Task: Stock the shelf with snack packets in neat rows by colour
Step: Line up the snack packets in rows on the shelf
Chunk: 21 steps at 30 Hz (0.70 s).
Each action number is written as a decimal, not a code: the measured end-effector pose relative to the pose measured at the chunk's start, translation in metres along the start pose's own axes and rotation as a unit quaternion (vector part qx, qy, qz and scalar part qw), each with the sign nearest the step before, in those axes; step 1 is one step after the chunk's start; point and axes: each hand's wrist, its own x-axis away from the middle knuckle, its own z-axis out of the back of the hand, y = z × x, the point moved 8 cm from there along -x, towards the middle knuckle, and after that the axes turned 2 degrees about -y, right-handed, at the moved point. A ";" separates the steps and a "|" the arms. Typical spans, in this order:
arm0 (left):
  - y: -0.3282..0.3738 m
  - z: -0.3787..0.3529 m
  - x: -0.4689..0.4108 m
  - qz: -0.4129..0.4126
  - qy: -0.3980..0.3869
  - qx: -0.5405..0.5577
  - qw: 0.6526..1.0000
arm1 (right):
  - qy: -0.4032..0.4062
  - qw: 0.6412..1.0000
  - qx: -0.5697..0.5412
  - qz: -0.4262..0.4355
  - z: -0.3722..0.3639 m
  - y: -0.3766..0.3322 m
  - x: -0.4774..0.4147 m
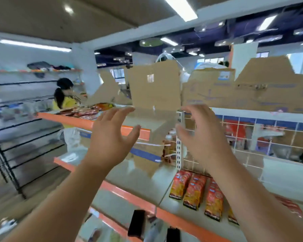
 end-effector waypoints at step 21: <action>-0.249 0.068 -0.120 0.137 -0.114 -0.066 0.982 | -0.255 0.964 0.038 0.069 -0.220 -0.109 -0.211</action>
